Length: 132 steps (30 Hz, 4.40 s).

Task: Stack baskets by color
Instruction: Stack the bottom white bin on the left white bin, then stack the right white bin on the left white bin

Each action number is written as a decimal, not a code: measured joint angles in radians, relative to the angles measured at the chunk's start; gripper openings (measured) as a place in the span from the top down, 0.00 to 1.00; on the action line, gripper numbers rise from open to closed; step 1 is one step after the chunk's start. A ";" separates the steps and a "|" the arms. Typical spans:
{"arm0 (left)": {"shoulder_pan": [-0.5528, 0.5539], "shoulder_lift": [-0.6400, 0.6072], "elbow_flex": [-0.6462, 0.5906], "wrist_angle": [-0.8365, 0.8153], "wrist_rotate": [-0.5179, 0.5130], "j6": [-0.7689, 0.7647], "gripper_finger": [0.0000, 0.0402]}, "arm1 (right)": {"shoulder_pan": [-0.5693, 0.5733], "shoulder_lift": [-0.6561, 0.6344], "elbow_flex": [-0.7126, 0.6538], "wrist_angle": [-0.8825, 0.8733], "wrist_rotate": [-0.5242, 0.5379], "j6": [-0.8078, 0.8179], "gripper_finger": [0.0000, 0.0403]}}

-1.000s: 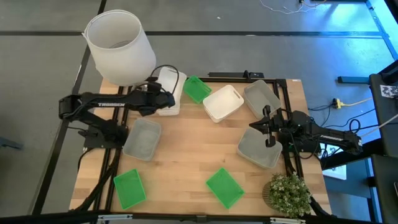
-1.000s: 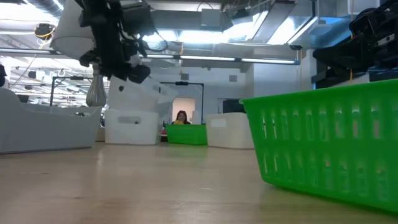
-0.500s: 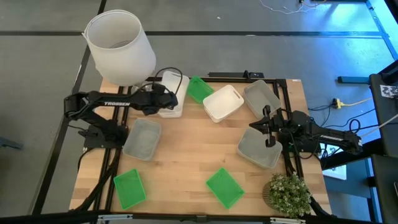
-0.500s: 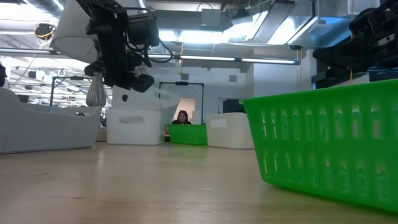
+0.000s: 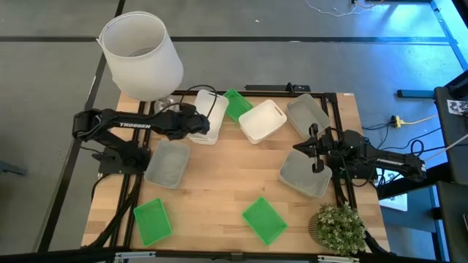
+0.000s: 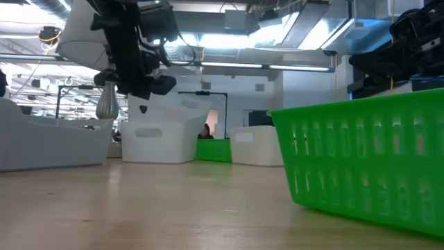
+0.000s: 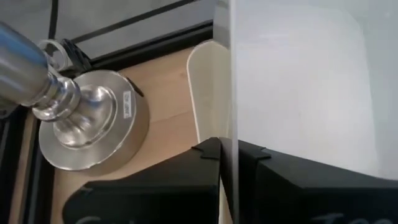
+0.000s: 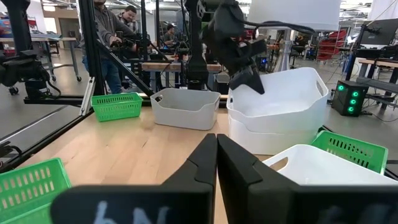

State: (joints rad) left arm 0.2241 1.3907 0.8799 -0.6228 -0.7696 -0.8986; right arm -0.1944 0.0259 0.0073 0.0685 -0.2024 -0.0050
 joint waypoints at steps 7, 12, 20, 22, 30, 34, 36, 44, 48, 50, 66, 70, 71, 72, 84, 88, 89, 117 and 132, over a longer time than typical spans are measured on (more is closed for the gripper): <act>-0.018 -0.024 0.000 -0.070 -0.019 -0.099 1.00 | 0.000 0.000 0.000 0.000 0.000 0.000 0.97; -0.012 -0.012 0.000 -0.078 0.020 -0.121 1.00 | 0.000 0.000 0.000 0.000 0.000 0.000 0.97; -0.013 -0.011 0.000 -0.077 0.047 -0.140 1.00 | 0.000 0.000 0.000 0.000 0.000 0.000 0.97; -0.013 -0.011 0.000 -0.076 0.062 -0.142 1.00 | 0.000 0.000 0.000 0.000 0.000 0.000 0.97; -0.012 -0.011 0.000 -0.072 0.109 -0.133 0.91 | 0.000 0.000 0.000 0.000 0.000 0.000 0.97; -0.012 -0.011 0.000 -0.072 0.108 -0.131 0.85 | 0.000 0.000 0.000 0.000 0.000 0.000 0.97; -0.012 -0.011 0.000 -0.072 0.108 -0.127 0.83 | 0.000 0.000 0.000 0.000 0.000 0.000 0.97; -0.032 -0.034 0.045 -0.074 0.063 -0.022 0.83 | 0.000 0.000 0.000 0.000 0.000 0.000 0.97; -0.052 -0.032 0.100 -0.079 0.053 0.071 0.83 | 0.000 0.000 0.000 0.000 0.000 0.000 0.97; -0.064 -0.032 0.135 -0.077 0.051 0.109 0.83 | 0.000 0.000 0.000 0.000 0.000 0.000 0.97; -0.402 -0.050 0.214 -0.115 0.047 0.385 0.84 | 0.000 0.000 0.000 0.000 0.000 0.000 0.97; -0.527 -0.051 0.214 -0.112 0.050 0.360 0.84 | 0.000 0.000 0.000 0.000 0.000 0.000 0.97; -0.560 -0.051 0.214 -0.111 0.049 0.347 0.84 | 0.000 0.000 0.000 0.000 0.000 0.000 0.97; -0.589 -0.051 0.214 -0.109 0.047 0.335 0.84 | 0.000 0.000 0.000 0.000 0.000 0.000 0.97; -0.912 -0.051 0.214 -0.110 0.028 0.182 0.84 | 0.000 0.000 0.000 0.000 0.000 0.000 0.97; -0.973 -0.051 0.214 -0.110 0.027 0.127 0.84 | 0.000 0.000 0.000 0.040 0.000 0.000 0.97; -0.985 -0.051 0.214 -0.110 0.024 0.117 0.84 | 0.000 0.000 0.000 0.044 0.000 0.000 0.97; -1.019 -0.051 0.214 -0.261 -0.082 0.005 0.84 | 0.155 0.441 0.398 -0.256 0.328 0.153 1.00; -1.019 -0.051 0.213 -0.282 -0.085 -0.009 0.84 | 0.223 1.103 1.005 -0.768 0.474 0.380 0.87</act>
State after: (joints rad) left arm -0.7952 1.3396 1.0931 -0.9050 -0.8551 -0.9073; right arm 0.0288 1.1288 1.0119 -0.6997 0.2718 0.3751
